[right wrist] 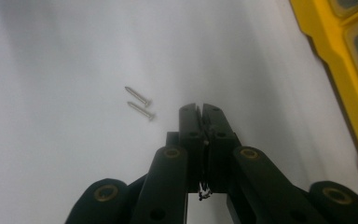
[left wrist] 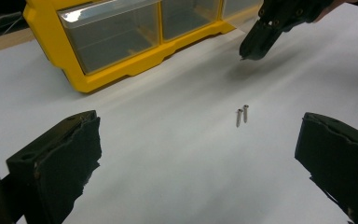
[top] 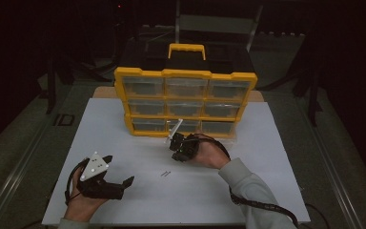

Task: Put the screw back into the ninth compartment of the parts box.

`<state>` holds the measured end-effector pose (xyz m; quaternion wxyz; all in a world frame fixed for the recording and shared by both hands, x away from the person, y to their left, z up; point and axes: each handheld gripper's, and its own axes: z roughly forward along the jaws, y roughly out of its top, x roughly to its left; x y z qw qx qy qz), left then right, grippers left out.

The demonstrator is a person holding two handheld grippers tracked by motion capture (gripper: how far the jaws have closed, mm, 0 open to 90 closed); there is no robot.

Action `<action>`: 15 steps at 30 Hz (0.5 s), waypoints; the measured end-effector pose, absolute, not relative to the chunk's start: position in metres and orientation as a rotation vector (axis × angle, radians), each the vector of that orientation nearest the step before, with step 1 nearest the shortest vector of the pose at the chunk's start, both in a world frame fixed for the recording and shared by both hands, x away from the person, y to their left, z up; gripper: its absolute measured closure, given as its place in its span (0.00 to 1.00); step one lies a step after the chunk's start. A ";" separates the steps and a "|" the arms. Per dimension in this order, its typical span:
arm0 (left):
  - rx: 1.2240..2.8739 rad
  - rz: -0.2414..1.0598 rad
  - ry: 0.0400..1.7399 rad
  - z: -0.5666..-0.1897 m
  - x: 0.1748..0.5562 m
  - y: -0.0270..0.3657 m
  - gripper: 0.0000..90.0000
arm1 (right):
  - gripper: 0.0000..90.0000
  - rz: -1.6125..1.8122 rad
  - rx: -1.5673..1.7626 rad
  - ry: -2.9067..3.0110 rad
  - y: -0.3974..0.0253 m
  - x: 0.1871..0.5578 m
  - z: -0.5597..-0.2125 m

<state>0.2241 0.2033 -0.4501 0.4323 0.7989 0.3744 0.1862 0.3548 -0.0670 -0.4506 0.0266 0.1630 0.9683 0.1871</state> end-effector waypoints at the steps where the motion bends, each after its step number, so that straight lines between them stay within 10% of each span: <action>1: 1.992 0.465 0.932 -0.450 0.224 0.203 0.01 | 0.97 0.582 0.501 2.987 -0.067 0.355 -0.449; 15: 1.991 0.466 0.931 -0.450 0.224 0.204 0.01 | 0.97 0.606 0.503 2.962 -0.074 0.361 -0.427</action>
